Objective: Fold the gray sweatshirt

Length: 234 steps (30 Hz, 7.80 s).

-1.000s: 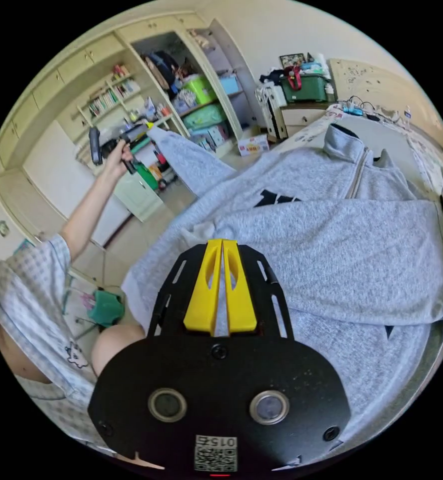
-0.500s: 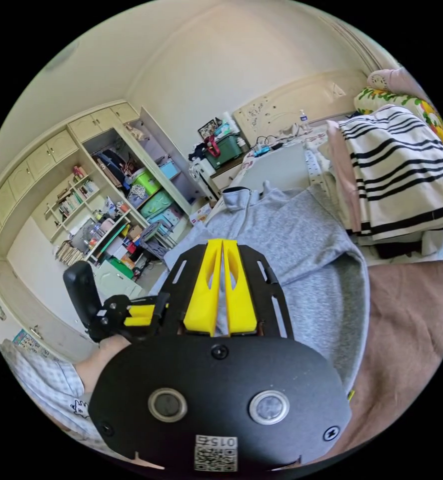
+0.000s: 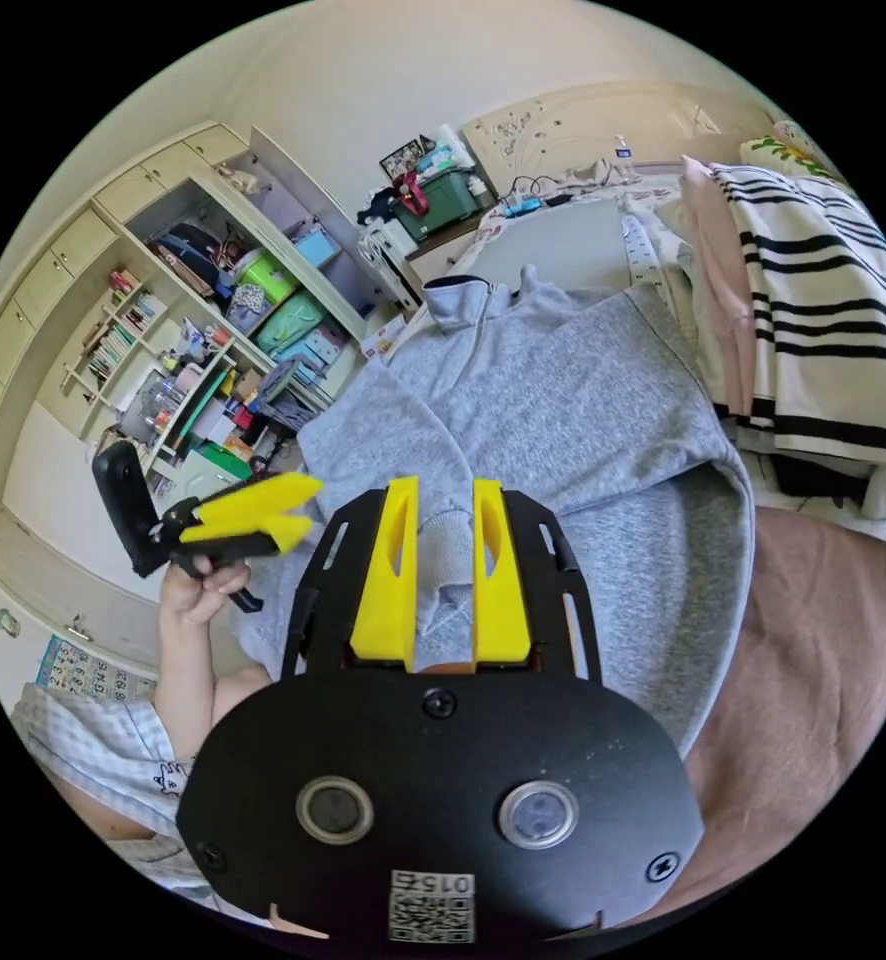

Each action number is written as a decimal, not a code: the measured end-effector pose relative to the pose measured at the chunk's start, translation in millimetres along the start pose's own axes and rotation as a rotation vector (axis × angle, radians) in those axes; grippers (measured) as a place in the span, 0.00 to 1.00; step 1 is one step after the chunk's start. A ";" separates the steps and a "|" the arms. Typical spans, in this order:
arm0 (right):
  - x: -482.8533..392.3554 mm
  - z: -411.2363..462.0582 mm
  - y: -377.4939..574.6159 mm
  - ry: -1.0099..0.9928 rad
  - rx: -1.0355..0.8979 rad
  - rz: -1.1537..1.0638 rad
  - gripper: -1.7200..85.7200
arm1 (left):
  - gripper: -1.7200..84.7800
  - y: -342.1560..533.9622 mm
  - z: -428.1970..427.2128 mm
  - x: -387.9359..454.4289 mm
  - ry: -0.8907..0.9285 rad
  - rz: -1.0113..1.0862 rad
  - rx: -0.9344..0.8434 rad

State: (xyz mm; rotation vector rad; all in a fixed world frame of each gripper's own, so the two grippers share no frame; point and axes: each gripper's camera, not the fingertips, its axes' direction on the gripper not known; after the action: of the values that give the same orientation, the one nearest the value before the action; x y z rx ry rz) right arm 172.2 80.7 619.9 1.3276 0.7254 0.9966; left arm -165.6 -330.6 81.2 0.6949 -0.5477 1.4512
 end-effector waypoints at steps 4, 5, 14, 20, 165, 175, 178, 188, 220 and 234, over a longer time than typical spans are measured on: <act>9.3 33.4 -7.8 0.041 -0.095 0.001 0.12 | 0.16 15.2 60.6 16.8 -0.050 0.163 -0.243; 12.5 42.7 -9.5 0.012 -0.108 0.002 0.11 | 0.16 18.7 69.7 20.5 -0.048 0.188 -0.261; 4.0 79.6 -7.8 -0.060 -0.178 -0.045 0.07 | 0.10 56.5 112.6 11.0 -0.124 0.248 -0.347; -27.0 46.9 -1.9 0.074 -0.066 -0.094 0.02 | 0.07 67.7 106.0 4.3 -0.128 0.221 -0.269; 86.9 183.6 -252.6 0.546 -0.114 -0.212 0.18 | 0.15 -177.8 90.2 -363.3 -0.424 -0.346 -0.159; 67.2 175.4 -266.6 0.623 -0.109 -0.327 0.05 | 0.04 -161.0 69.6 -320.3 -0.505 -0.219 -0.119; 47.4 143.8 -268.0 0.633 -0.039 -0.330 0.04 | 0.03 -162.6 43.2 -300.3 -0.498 -0.195 -0.093; -53.0 -98.6 -90.0 0.303 0.184 -0.443 0.04 | 0.02 -56.7 -161.0 -141.4 -0.276 -0.007 0.167; -210.2 -61.2 -61.9 0.371 -0.400 -0.411 0.07 | 0.05 151.3 -108.5 162.0 -0.340 0.166 -0.318; -271.6 -123.1 -73.4 0.410 -0.296 -0.408 0.03 | 0.02 178.8 -136.8 199.2 -0.387 0.303 -0.352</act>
State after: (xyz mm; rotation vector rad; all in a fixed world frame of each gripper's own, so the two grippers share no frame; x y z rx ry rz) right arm -40.5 -106.2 500.8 0.6845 1.0627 1.0029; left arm -341.8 -95.6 145.4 0.6287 -1.2210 1.4500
